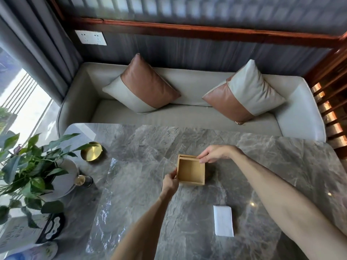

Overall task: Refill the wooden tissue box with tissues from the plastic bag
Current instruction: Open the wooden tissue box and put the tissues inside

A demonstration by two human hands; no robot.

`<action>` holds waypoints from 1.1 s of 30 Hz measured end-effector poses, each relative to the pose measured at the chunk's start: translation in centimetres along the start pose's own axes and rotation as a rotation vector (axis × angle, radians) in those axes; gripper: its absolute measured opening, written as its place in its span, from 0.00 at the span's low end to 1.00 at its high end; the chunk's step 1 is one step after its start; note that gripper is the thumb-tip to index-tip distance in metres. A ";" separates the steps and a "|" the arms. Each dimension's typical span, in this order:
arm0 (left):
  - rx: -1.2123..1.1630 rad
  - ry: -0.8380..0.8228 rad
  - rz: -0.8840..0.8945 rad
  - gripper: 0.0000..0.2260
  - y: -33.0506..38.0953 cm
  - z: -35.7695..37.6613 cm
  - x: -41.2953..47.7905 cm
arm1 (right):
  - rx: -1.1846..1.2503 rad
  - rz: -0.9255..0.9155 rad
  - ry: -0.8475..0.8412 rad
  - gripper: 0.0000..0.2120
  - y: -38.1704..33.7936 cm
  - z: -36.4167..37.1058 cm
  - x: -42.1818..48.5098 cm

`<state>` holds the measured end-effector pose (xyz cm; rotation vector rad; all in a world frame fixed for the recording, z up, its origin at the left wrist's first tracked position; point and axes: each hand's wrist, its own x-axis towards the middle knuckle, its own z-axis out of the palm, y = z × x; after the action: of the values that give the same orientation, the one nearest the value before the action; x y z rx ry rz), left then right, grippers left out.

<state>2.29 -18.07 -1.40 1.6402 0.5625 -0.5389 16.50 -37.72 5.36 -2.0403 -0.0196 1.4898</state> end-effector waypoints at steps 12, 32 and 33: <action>0.013 0.063 -0.036 0.25 -0.7 1.1 0.8 | 0.147 0.018 0.859 0.15 0.7 3.6 3.7; 0.067 -0.206 -0.279 0.08 -8.4 14.7 -8.1 | 0.996 0.256 0.520 0.11 22.6 22.9 -2.8; 0.083 -0.220 -0.284 0.08 -8.1 15.5 -8.3 | 0.984 0.266 0.517 0.14 22.4 23.0 -2.6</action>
<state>-9.83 -32.90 -4.38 1.5618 0.6182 -0.9504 -11.85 -46.38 -7.23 -1.5305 1.0122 0.7736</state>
